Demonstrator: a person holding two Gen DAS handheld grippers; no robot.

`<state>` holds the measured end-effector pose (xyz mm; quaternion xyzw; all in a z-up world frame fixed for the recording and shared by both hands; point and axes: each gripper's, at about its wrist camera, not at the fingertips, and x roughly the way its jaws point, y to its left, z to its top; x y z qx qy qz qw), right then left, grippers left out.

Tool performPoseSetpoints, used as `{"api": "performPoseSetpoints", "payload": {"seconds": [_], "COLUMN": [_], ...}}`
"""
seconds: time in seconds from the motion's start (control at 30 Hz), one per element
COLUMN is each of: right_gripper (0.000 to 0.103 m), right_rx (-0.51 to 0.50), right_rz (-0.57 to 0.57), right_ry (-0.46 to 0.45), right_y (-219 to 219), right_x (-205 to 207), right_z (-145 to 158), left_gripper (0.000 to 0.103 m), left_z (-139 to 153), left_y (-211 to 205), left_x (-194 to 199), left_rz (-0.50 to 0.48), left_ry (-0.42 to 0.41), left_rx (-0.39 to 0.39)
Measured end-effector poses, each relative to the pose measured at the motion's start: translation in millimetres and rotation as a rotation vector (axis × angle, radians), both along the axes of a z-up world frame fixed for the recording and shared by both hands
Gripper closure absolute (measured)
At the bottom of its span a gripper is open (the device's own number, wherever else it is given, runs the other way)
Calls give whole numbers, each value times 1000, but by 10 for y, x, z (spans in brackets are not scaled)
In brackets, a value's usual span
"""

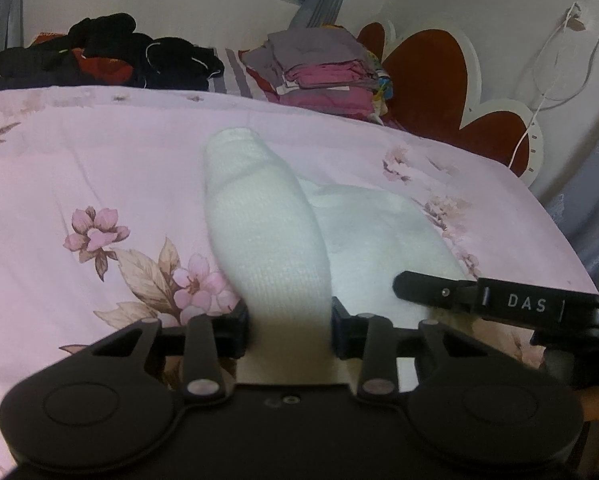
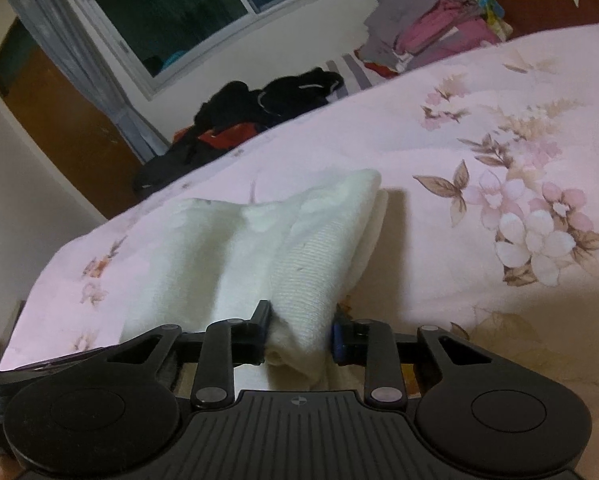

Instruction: Fold small clothes

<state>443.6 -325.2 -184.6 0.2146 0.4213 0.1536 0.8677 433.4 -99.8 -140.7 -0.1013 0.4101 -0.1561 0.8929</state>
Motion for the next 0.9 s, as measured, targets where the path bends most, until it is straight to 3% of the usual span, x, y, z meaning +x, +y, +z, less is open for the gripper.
{"api": "performPoseSetpoints", "payload": {"seconds": [0.43, 0.67, 0.9], "right_gripper": [74, 74, 74], "right_rx": [58, 98, 93], "right_rz": [80, 125, 147], "right_ry": [-65, -81, -92], "right_y": [329, 854, 1766], "right_x": [-191, -306, -497], "right_z": [385, 567, 642], "left_gripper": [68, 68, 68], "left_z": [398, 617, 683], "left_y": [164, 710, 1616], "left_x": [-355, -588, -842], "left_rz": [21, 69, 80], "left_ry": [-52, -75, -99], "left_rx": [-6, 0, -17]}}
